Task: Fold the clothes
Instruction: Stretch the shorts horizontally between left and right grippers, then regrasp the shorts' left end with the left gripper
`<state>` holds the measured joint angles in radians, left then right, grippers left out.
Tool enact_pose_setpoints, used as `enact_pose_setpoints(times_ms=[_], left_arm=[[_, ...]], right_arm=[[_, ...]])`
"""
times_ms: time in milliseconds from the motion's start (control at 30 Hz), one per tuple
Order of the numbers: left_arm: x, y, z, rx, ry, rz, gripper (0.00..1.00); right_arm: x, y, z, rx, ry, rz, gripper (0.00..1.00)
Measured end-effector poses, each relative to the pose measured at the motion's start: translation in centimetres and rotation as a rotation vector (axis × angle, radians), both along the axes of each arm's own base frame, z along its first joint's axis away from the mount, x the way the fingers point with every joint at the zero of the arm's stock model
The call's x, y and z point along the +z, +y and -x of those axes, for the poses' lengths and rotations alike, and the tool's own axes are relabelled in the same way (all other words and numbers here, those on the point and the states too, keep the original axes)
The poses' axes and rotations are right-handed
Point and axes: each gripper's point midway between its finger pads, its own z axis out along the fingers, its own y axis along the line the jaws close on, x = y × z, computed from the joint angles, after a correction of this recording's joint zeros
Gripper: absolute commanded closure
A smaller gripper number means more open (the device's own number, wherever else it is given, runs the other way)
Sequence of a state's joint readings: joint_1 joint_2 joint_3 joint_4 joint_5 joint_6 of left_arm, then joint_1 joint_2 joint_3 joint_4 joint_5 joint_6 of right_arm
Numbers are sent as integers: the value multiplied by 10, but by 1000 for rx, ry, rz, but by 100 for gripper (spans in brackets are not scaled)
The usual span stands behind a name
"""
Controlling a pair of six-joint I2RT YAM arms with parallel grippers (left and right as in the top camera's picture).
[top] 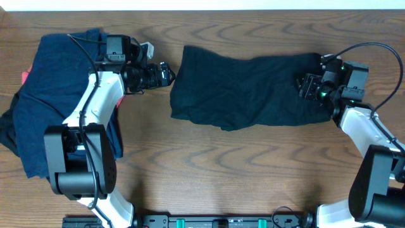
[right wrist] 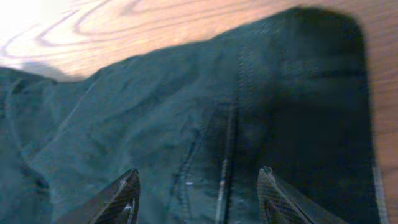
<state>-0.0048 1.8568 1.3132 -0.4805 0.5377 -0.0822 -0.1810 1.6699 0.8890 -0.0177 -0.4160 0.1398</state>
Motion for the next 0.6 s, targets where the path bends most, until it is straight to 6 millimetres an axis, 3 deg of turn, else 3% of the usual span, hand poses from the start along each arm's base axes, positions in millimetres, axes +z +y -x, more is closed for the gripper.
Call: enact_pose_setpoints(times_ms=[167, 467, 533, 567, 600], left_arm=[[6, -11, -10, -37, -69, -12, 2], [13, -61, -9, -161, -139, -16, 2], [13, -74, -5, -198, -146, -20, 23], [12, -80, -3, -217, -152, -23, 52], [11, -85, -2, -231, -154, -22, 73]], right_arm=[[-5, 6, 3, 19, 18, -30, 40], [-9, 7, 8, 18, 48, -41, 41], [-10, 7, 8, 16, 51, -39, 41], [-10, 7, 8, 16, 53, -39, 40], [-10, 7, 9, 15, 55, -40, 41]])
